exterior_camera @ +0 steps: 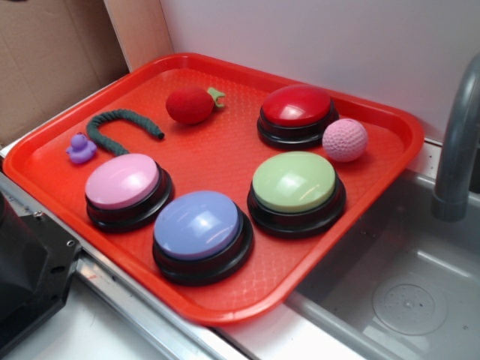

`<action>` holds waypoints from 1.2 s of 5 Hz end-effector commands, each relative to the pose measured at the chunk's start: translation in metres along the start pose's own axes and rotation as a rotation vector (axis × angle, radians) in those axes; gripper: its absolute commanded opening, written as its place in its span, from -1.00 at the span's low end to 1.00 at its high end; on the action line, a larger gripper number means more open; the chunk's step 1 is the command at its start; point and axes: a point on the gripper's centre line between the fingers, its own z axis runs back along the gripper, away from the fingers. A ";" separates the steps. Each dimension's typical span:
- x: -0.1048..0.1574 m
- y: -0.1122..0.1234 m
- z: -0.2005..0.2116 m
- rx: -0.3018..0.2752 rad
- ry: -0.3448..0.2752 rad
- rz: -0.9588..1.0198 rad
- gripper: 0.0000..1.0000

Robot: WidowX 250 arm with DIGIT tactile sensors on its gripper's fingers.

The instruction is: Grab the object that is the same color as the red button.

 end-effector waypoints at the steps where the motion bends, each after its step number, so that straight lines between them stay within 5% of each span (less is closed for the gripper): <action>1: 0.000 0.000 0.000 0.000 0.000 0.000 1.00; 3: 0.086 -0.004 -0.034 -0.006 -0.069 0.160 1.00; 6: 0.160 0.043 -0.155 -0.020 0.041 0.191 1.00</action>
